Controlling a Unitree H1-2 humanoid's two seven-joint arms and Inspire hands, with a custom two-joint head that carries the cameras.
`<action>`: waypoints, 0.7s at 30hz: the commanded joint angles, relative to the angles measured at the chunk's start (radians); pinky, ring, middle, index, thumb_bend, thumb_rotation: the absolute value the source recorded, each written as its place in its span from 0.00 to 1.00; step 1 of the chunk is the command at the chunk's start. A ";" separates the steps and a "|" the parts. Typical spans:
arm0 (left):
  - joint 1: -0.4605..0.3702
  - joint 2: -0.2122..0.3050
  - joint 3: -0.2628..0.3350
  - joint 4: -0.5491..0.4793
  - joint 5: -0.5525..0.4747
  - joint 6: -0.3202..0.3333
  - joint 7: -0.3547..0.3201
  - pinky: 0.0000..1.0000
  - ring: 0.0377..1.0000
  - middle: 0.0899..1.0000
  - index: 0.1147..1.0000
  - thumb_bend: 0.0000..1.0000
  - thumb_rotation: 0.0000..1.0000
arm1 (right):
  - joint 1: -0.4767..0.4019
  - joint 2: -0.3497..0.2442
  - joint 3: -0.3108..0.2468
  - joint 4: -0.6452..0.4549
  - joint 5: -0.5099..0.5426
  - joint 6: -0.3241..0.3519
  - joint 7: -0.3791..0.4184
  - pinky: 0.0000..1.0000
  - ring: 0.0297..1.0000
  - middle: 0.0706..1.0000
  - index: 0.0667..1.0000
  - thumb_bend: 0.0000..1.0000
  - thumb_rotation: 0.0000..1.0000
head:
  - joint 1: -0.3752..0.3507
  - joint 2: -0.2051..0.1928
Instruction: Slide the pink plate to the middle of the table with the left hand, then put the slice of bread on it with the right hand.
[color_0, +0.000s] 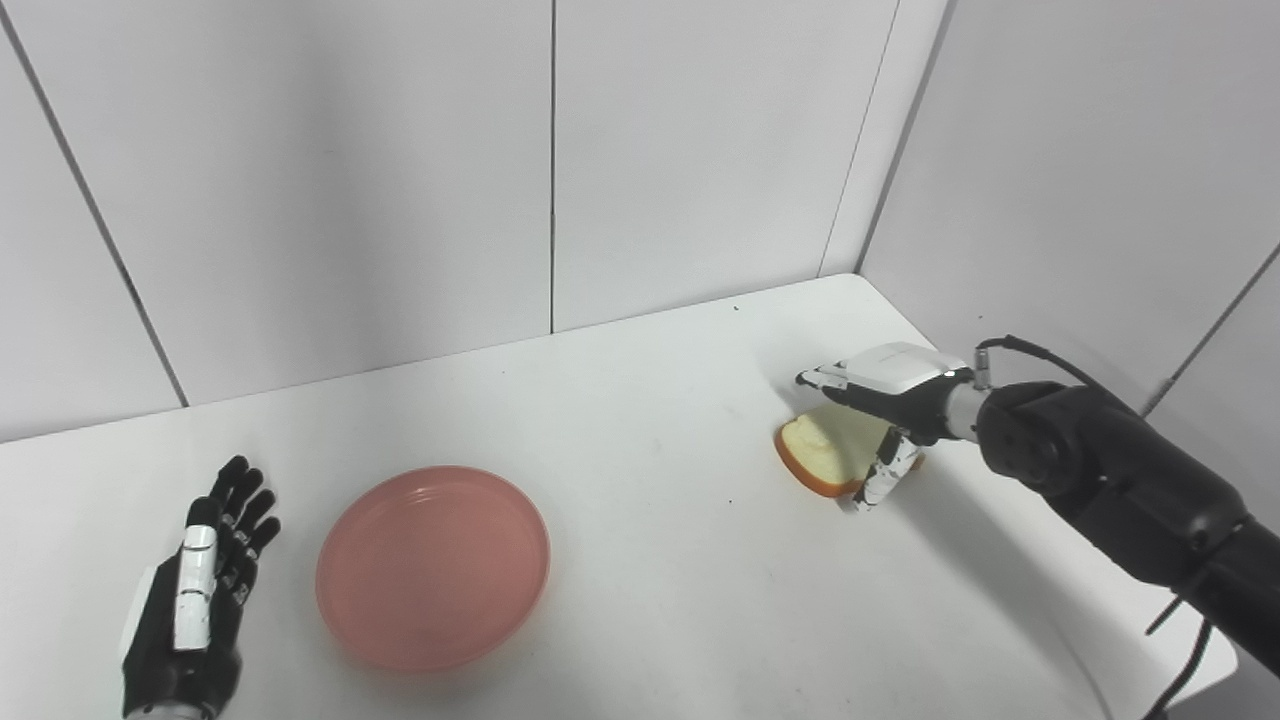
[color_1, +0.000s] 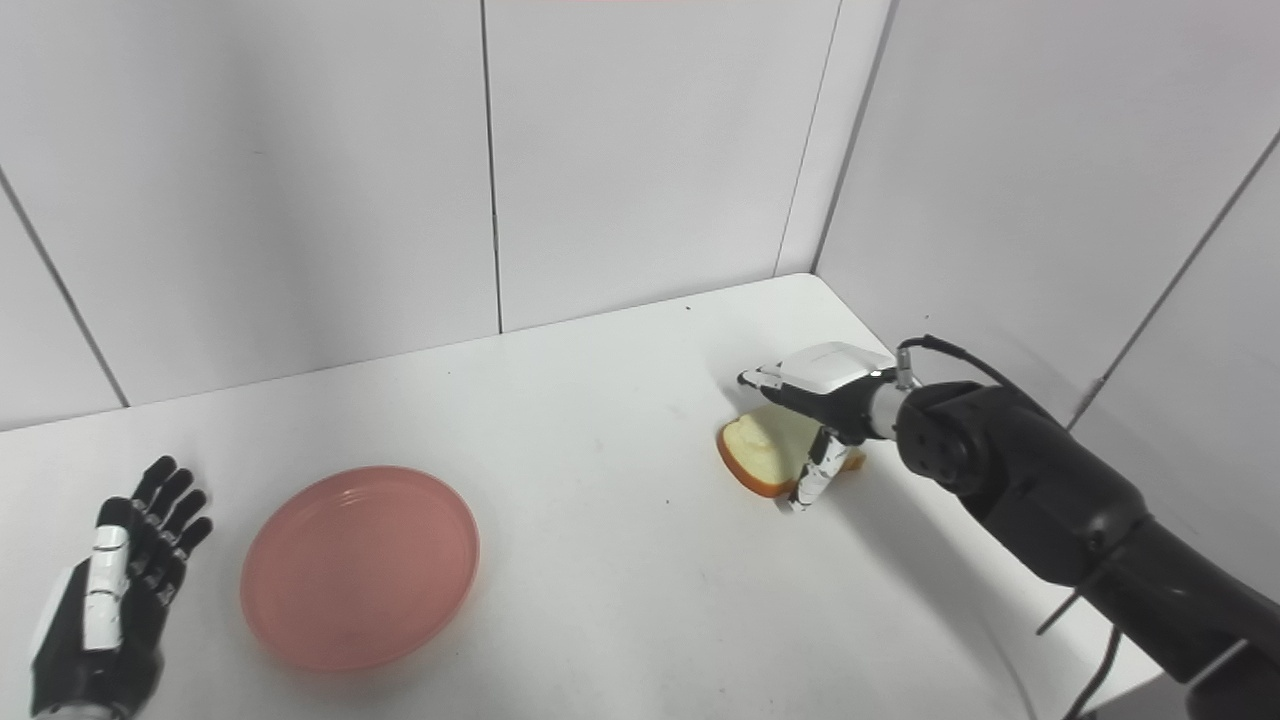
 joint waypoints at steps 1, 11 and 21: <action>0.007 -0.006 -0.004 -0.004 -0.007 0.004 -0.004 0.94 0.96 0.96 0.90 0.73 0.95 | -0.043 -0.021 -0.007 0.006 -0.027 -0.023 -0.019 1.00 1.00 1.00 1.00 1.00 0.29 | 0.000 0.002; 0.011 -0.007 -0.005 -0.001 -0.009 -0.001 -0.008 0.93 0.96 0.97 0.90 0.75 0.95 | -0.067 0.012 0.012 0.035 -0.058 -0.038 -0.017 1.00 0.98 0.98 0.99 0.97 0.22 | 0.003 0.005; 0.014 -0.010 -0.005 -0.009 -0.007 0.012 -0.003 0.93 0.96 0.96 0.89 0.77 0.94 | -0.084 0.037 0.008 0.080 -0.075 -0.051 -0.044 0.93 0.92 0.91 0.89 0.88 0.07 | 0.004 0.008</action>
